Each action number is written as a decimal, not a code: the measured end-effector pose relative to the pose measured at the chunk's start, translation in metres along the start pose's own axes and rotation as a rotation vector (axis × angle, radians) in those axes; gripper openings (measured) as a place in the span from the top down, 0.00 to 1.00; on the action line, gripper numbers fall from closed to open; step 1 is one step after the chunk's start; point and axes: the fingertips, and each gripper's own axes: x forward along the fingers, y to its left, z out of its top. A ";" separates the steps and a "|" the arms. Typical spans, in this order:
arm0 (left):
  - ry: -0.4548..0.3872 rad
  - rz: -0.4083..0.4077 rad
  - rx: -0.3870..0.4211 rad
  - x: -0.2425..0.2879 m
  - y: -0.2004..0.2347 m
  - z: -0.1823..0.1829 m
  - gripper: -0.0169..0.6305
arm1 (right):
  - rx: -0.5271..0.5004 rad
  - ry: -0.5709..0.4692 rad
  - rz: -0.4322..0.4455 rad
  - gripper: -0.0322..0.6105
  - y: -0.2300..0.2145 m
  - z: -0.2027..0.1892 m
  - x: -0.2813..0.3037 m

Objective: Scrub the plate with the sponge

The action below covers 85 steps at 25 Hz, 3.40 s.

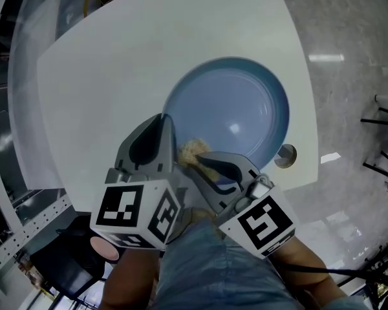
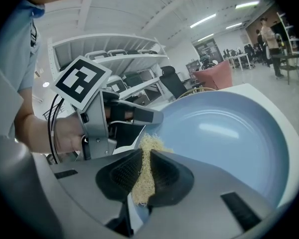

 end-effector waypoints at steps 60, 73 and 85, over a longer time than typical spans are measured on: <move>-0.005 -0.076 0.051 -0.009 -0.009 0.014 0.94 | 0.016 0.001 -0.641 0.86 -0.171 0.040 -0.064; -0.006 -0.074 0.023 -0.004 -0.010 0.024 0.93 | -0.106 -0.038 -0.561 0.86 -0.159 0.089 -0.023; -0.017 -0.064 0.007 -0.006 0.001 0.026 0.93 | -0.233 -0.066 -0.393 0.86 -0.102 0.106 0.013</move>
